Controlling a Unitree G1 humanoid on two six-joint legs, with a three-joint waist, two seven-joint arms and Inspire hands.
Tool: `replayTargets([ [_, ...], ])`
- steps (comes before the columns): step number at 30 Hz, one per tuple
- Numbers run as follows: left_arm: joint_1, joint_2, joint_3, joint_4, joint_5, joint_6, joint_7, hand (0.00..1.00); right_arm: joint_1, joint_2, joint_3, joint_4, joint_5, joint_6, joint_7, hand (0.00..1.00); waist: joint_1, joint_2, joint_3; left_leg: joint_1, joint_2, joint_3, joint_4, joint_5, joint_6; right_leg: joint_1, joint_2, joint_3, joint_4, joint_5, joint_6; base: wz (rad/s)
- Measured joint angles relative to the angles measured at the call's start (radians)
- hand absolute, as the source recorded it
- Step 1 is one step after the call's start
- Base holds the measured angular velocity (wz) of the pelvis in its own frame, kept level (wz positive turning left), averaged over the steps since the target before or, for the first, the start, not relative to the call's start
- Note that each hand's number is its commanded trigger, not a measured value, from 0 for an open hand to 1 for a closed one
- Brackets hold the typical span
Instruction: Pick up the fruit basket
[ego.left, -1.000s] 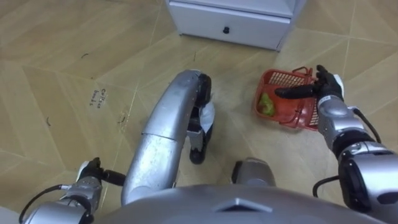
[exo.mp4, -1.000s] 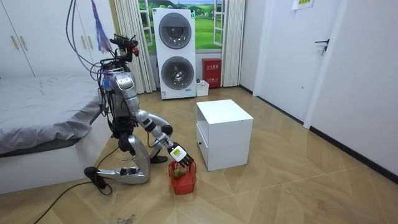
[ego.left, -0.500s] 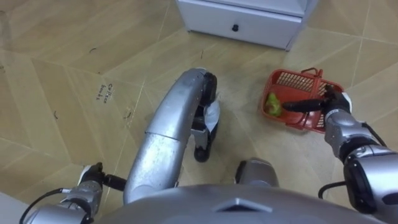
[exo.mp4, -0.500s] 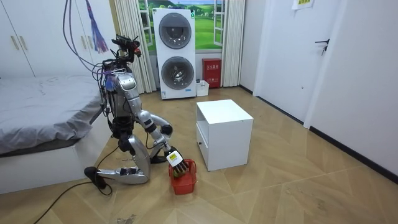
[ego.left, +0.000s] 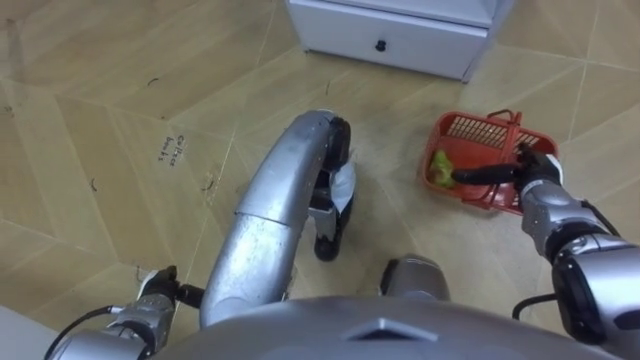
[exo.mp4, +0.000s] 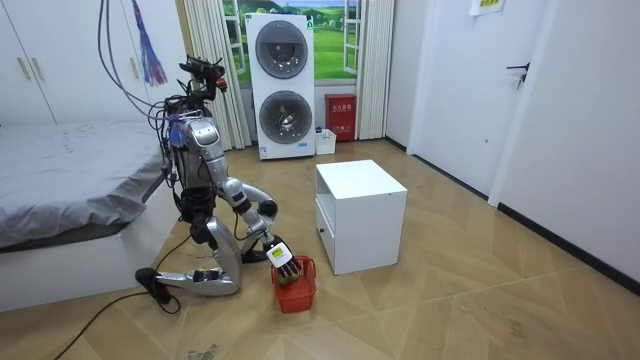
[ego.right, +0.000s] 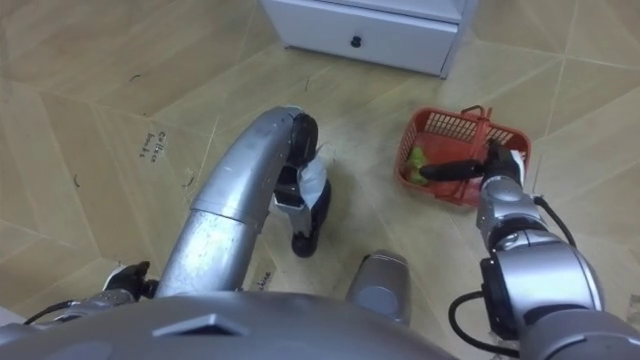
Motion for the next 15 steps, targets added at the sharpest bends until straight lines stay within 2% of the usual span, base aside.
replayTargets([
  [1,0.000,0.000,-0.003,0.000,0.000,0.000,0.000,0.00,0.000,0.000,0.000,0.000,0.001,0.000,0.003,0.09,0.001,0.000,0.0000,0.000,0.000,0.000,0.000,0.000,0.000,0.000,0.000,0.000,0.000,0.000,0.000,0.00],
  [2,0.001,0.000,-0.009,0.000,0.000,0.000,0.000,0.00,0.000,0.000,0.000,0.000,0.001,0.000,0.006,0.80,0.002,0.000,0.0001,0.000,0.000,0.000,0.000,0.000,0.000,0.000,0.000,0.000,0.000,0.000,0.000,0.00],
  [3,0.001,0.000,-0.015,0.000,0.000,0.000,-0.001,0.00,0.000,0.000,0.000,0.000,0.001,0.000,0.011,1.00,0.003,0.000,0.0001,0.000,0.000,0.000,0.000,0.000,0.000,0.000,0.000,0.000,0.000,0.000,0.000,0.00],
  [15,-0.001,0.001,-0.017,0.000,0.000,0.000,-0.035,0.00,0.000,-0.013,0.005,0.003,0.037,0.005,0.050,1.00,0.022,0.009,0.0002,-0.001,0.001,0.000,0.001,0.000,0.000,0.000,0.000,-0.002,0.000,0.000,0.000,0.00],
])
